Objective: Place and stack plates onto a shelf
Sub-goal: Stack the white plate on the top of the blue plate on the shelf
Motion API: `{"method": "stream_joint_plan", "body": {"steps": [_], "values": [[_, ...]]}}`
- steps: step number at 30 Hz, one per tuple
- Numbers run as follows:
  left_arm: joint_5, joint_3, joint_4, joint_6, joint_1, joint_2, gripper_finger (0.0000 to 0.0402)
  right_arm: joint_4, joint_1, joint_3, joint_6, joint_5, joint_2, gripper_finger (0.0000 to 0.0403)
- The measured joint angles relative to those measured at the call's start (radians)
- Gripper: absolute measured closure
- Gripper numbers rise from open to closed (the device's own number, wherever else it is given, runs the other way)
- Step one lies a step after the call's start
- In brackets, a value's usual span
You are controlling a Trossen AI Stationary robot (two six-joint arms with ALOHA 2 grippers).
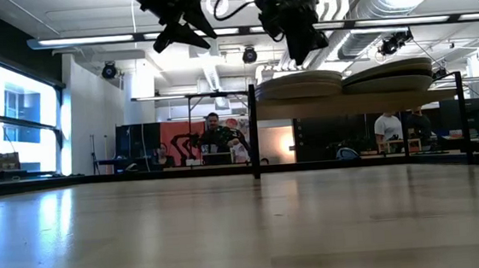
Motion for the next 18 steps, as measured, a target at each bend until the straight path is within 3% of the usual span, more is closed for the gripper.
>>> {"method": "stream_joint_plan", "body": {"steps": [8,18], "values": [[0.000,0.000,0.000,0.011,0.001,0.000,0.0282,0.000,0.122,0.000,0.081,0.008,0.000,0.0318],[-0.001,0.000,-0.003,0.026,0.030,0.000,0.0282,0.011,0.141,-0.064,0.132,0.084,0.001,0.0318]]}}
